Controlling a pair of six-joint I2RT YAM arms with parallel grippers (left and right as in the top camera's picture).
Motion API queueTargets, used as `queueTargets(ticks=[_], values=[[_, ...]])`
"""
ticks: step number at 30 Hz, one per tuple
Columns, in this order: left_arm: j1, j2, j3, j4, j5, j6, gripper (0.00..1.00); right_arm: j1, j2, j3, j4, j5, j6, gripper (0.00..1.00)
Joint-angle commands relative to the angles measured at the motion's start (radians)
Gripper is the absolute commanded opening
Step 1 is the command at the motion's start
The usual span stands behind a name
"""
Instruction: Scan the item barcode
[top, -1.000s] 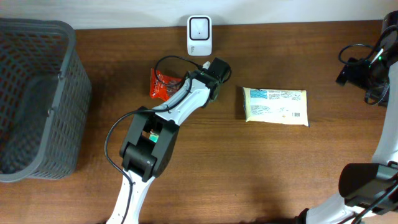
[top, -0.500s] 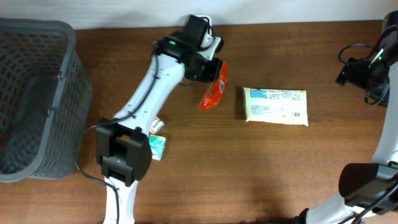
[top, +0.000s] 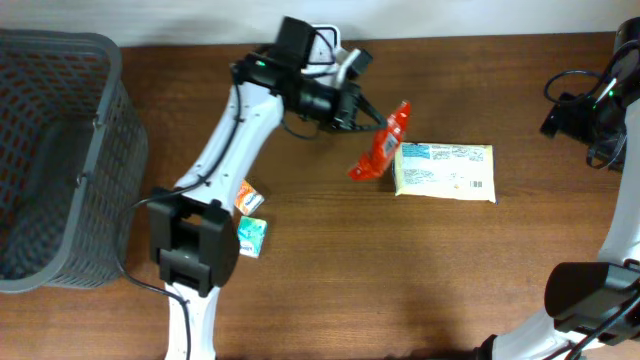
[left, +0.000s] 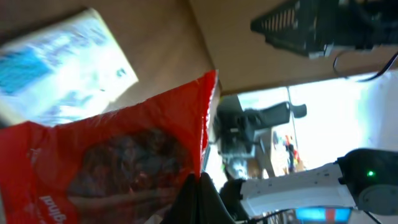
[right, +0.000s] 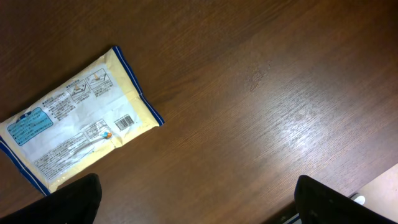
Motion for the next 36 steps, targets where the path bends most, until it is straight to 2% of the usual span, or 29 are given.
queueTargets(ticks=[1, 4, 8, 14, 18, 20, 24, 28, 29, 33, 34, 36], values=[[-0.051, 0.076, -0.006, 0.002, 0.051, -0.002, 0.0, 0.002, 0.005, 0.005, 0.0, 0.016, -0.006, 0.98], [-0.038, 0.103, -0.006, 0.002, 0.031, -0.002, 0.0, 0.002, 0.005, 0.005, 0.0, 0.016, -0.006, 0.99], [-0.003, 0.144, -0.019, 0.002, -0.097, -0.002, 0.0, 0.002, 0.005, 0.005, 0.0, 0.016, -0.005, 0.98], [0.116, 0.227, -0.043, 0.026, -0.333, -0.022, 0.0, 0.002, 0.005, 0.005, 0.0, 0.016, -0.006, 0.98], [0.179, 0.239, -0.042, 0.032, -0.636, -0.028, 0.0, 0.002, 0.005, 0.005, 0.0, 0.016, -0.006, 0.98], [0.204, 0.238, -0.041, 0.028, -0.642, -0.069, 0.0, 0.002, 0.005, 0.005, 0.0, 0.016, -0.006, 0.98], [0.219, 0.227, -0.041, 0.02, -0.44, -0.076, 0.0, 0.002, 0.005, 0.005, 0.0, 0.016, -0.006, 0.98], [0.171, 0.208, -0.041, 0.02, -0.121, -0.077, 0.0, 0.002, 0.005, 0.005, 0.0, 0.016, -0.006, 0.99], [0.154, 0.206, -0.037, 0.021, -0.004, -0.081, 0.0, 0.002, 0.005, 0.005, 0.0, 0.016, -0.006, 0.98], [0.101, 0.206, -0.029, 0.095, 0.318, -0.19, 0.0, 0.002, 0.005, 0.005, 0.0, 0.016, -0.006, 0.98], [0.088, 0.206, -0.029, 0.133, 0.372, -0.233, 0.0, 0.002, 0.005, 0.005, 0.0, 0.016, -0.005, 0.98], [0.055, 0.206, -0.029, 0.213, 0.391, -0.307, 0.0, 0.002, 0.005, 0.005, 0.0, 0.016, -0.006, 0.98]])
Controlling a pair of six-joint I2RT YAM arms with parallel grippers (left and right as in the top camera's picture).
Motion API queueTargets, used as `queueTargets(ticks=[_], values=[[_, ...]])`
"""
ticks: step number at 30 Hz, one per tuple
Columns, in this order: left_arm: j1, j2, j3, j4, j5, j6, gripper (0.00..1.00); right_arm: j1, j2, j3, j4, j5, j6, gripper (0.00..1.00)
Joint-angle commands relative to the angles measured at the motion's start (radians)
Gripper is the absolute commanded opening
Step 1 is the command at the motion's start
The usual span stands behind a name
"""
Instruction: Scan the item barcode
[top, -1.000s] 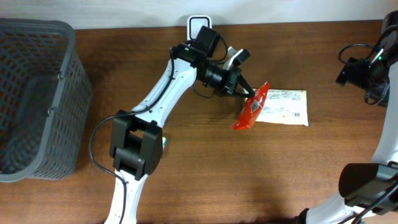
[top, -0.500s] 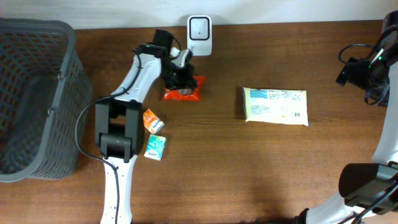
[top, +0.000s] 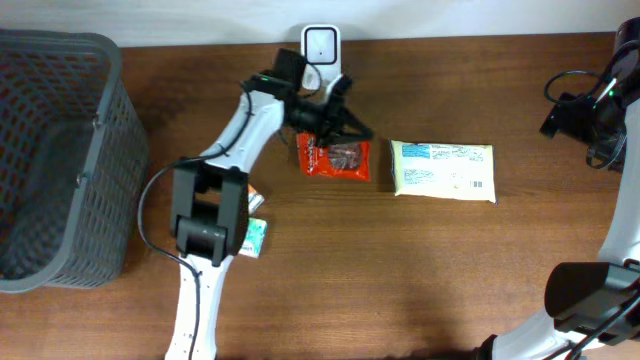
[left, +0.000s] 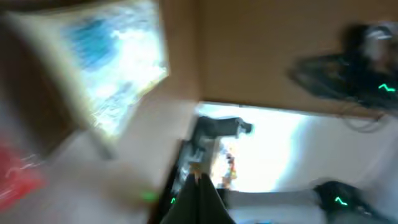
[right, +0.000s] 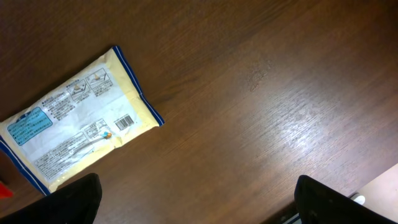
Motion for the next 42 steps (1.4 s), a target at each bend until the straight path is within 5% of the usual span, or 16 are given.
queueTargets(ticks=[1, 6, 11, 12, 17, 19, 20, 21, 31, 36, 38, 40, 42], values=[[-0.042, -0.027, 0.007, 0.079, 0.195, -0.133, 0.0, 0.002, 0.005, 0.006, 0.0, 0.016, -0.005, 0.98], [-0.034, -0.027, 0.008, 0.252, -0.024, -0.12, 0.0, 0.002, 0.005, 0.006, 0.0, 0.016, -0.005, 0.98], [0.048, -0.062, 0.056, 0.201, -0.214, -0.064, 0.04, 0.002, 0.005, 0.006, 0.0, 0.016, -0.005, 0.98], [0.058, -0.086, 0.06, 0.136, -0.37, -0.018, 0.2, 0.002, 0.005, 0.006, 0.0, 0.016, -0.005, 0.99], [0.027, -0.193, 0.062, -0.171, -1.129, 0.115, 0.52, 0.002, 0.005, 0.006, 0.0, 0.016, -0.005, 0.98], [0.018, -0.21, 0.062, -0.249, -1.314, 0.087, 0.7, 0.002, 0.005, 0.006, 0.0, 0.016, -0.005, 0.99], [0.018, -0.21, 0.062, -0.287, -1.353, 0.058, 0.97, 0.002, 0.005, 0.006, 0.0, 0.016, -0.005, 0.99], [0.019, -0.205, 0.059, -0.314, -1.336, 0.04, 0.99, 0.002, 0.005, 0.006, 0.0, 0.016, -0.005, 0.98], [0.032, -0.055, 0.005, -0.272, -0.958, 0.006, 0.99, 0.002, 0.005, 0.006, 0.0, 0.016, -0.005, 0.98], [0.029, 0.01, 0.005, -0.268, -0.929, 0.006, 0.96, 0.002, 0.005, 0.006, 0.0, 0.016, -0.005, 0.98], [0.029, 0.024, 0.005, -0.264, -0.929, 0.006, 0.89, 0.002, 0.005, 0.006, 0.0, 0.016, -0.005, 0.98], [0.026, 0.034, 0.005, -0.253, -0.947, 0.02, 0.53, 0.002, 0.005, 0.006, 0.0, 0.016, -0.005, 0.98], [0.025, 0.032, 0.008, -0.259, -1.011, 0.021, 0.31, 0.002, 0.005, 0.006, 0.0, 0.016, -0.005, 0.99]])
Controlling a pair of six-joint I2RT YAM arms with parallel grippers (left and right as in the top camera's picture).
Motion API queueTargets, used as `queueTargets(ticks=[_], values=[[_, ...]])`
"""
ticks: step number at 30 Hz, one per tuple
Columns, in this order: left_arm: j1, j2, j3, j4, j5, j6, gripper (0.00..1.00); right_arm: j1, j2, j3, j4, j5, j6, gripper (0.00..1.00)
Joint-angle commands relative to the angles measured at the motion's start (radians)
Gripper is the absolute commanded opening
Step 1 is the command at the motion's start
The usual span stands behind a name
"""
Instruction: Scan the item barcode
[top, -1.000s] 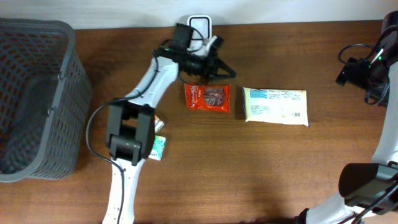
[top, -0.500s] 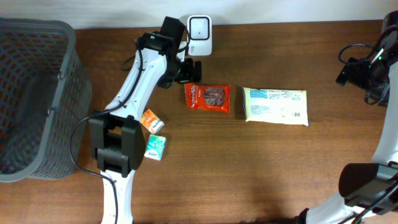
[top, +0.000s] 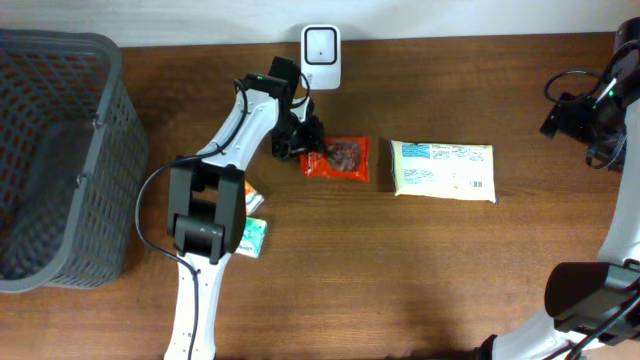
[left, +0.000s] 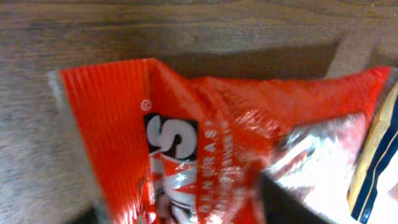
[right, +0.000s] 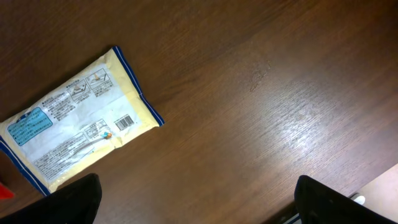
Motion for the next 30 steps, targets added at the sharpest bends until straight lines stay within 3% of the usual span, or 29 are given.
queueTargets(ticks=[1, 2, 5, 10, 14, 17, 19, 22, 25, 30], values=[[0.001, 0.018, 0.003, -0.017, -0.084, 0.008, 0.17, 0.002, 0.005, 0.006, 0.0, 0.016, -0.006, 0.98], [0.003, 0.018, 0.016, -0.031, -0.099, 0.008, 0.09, 0.002, 0.005, 0.006, 0.0, 0.016, -0.006, 0.98], [0.014, 0.018, 0.11, -0.109, -0.195, 0.019, 0.0, 0.002, 0.005, 0.006, 0.0, 0.016, -0.006, 0.99], [0.016, 0.018, 0.37, -0.26, -0.415, 0.107, 0.0, 0.002, 0.005, 0.006, 0.0, 0.016, -0.006, 0.98], [0.013, 0.018, 0.547, -0.372, -0.795, 0.106, 0.0, 0.002, 0.005, 0.006, 0.0, 0.016, -0.006, 0.99], [-0.002, 0.02, 0.566, -0.436, -1.037, 0.098, 0.0, 0.002, 0.005, 0.006, 0.0, 0.016, -0.006, 0.98], [-0.021, 0.045, 0.566, -0.472, -1.226, 0.019, 0.0, 0.002, 0.005, 0.006, 0.0, 0.016, -0.006, 0.98], [-0.051, 0.08, 0.565, -0.474, -1.293, -0.058, 0.0, 0.002, 0.005, 0.006, 0.0, 0.016, -0.006, 0.98], [-0.1, 0.137, 0.564, -0.477, -1.339, -0.062, 0.0, 0.002, 0.005, 0.006, 0.0, 0.016, -0.006, 0.98], [-0.204, 0.206, 0.564, -0.518, -1.294, -0.096, 0.0, 0.002, 0.005, 0.006, 0.0, 0.016, -0.006, 0.98]])
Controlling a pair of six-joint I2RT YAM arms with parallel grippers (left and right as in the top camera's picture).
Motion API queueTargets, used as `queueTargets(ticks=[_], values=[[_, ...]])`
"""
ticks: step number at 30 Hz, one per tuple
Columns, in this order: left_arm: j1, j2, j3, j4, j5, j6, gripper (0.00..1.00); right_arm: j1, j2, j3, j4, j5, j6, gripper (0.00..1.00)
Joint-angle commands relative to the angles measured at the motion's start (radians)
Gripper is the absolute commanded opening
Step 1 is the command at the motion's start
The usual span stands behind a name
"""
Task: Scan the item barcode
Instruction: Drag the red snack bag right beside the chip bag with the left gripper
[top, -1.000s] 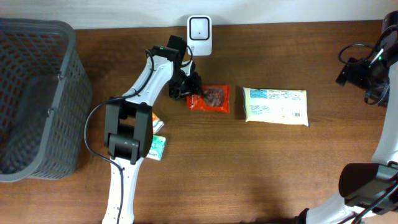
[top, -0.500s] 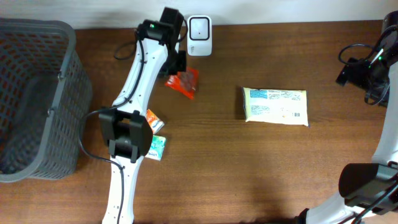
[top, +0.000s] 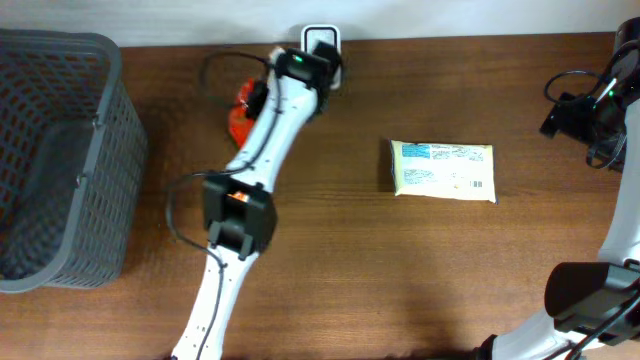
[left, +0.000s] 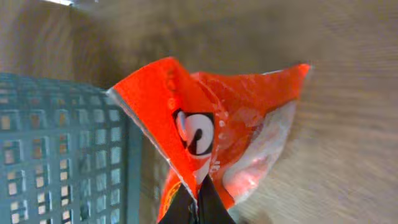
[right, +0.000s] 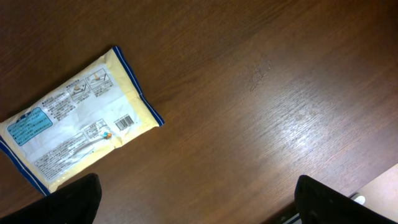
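Note:
My left gripper (top: 254, 100) is shut on a red snack packet (top: 239, 112), holding it off the table left of the white scanner (top: 322, 40), which my arm partly hides. In the left wrist view the crumpled packet (left: 211, 124) hangs from my left gripper (left: 199, 196), pinched at its lower edge; no barcode shows. My right gripper (right: 205, 202) stands open high above the table at the far right, with nothing between its fingers (right: 78, 199).
A grey mesh basket (top: 60, 150) fills the left side and shows beside the packet as the basket (left: 62, 143). A yellow-and-blue food pack (top: 443, 170) lies flat right of centre, also seen as the pack (right: 74, 130). Cables trail by the right arm (top: 590, 110).
The red packet lay flat on the table below the scanner with my left gripper at its left end. Now the gripper holds it lifted, further left toward the basket. The right arm is unchanged.
My left gripper first held the red packet upright beside the yellow pack. Then the packet lay flat on the table below the scanner, and the gripper came to its left end. Now the packet is held off the table, left of the scanner.

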Motion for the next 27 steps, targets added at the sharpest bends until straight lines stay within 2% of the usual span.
queueTargets(ticks=[1, 4, 9, 13, 14, 15, 16, 18, 19, 22, 23, 25, 27], values=[[-0.092, 0.027, 0.014, -0.02, 0.039, -0.045, 0.0, 0.002, 0.005, 0.006, 0.0, 0.016, -0.006, 0.98], [-0.161, 0.027, 0.014, -0.015, 0.155, -0.044, 0.0, 0.002, 0.005, 0.006, 0.0, 0.016, -0.006, 0.98], [-0.27, 0.027, 0.014, -0.015, 0.469, -0.043, 0.0, 0.002, 0.005, 0.006, 0.0, 0.016, -0.006, 0.98], [-0.334, 0.027, 0.014, -0.015, 0.654, -0.044, 0.0, 0.002, 0.005, 0.006, 0.0, 0.016, -0.006, 0.98], [-0.344, 0.027, 0.014, -0.014, 0.662, -0.044, 0.01, 0.002, 0.005, 0.006, 0.0, 0.016, -0.006, 0.98], [-0.355, 0.027, 0.014, -0.01, 0.668, -0.044, 0.11, 0.002, 0.005, 0.006, 0.0, 0.016, -0.006, 0.98], [-0.363, 0.027, 0.014, -0.005, 0.668, -0.044, 0.16, 0.002, 0.005, 0.006, 0.0, 0.016, -0.005, 0.98], [-0.379, 0.026, 0.016, 0.031, 0.673, -0.044, 0.2, 0.002, 0.005, 0.006, 0.0, 0.016, -0.006, 0.99], [-0.38, 0.026, 0.024, 0.042, 0.693, -0.044, 0.26, 0.002, 0.005, 0.006, 0.0, 0.016, -0.006, 0.98], [-0.367, 0.026, 0.095, 0.066, 0.811, -0.043, 0.28, 0.002, 0.005, 0.006, 0.0, 0.016, -0.006, 0.99], [-0.357, 0.024, 0.129, 0.057, 0.803, -0.035, 0.29, 0.002, 0.005, 0.006, 0.0, 0.016, -0.006, 0.99], [-0.32, 0.022, 0.197, 0.019, 0.747, -0.002, 0.25, 0.002, 0.005, 0.006, 0.0, 0.016, -0.006, 0.98], [-0.265, 0.022, 0.257, -0.068, 0.592, -0.003, 0.22, 0.002, 0.005, 0.006, 0.0, 0.016, -0.005, 0.98]])
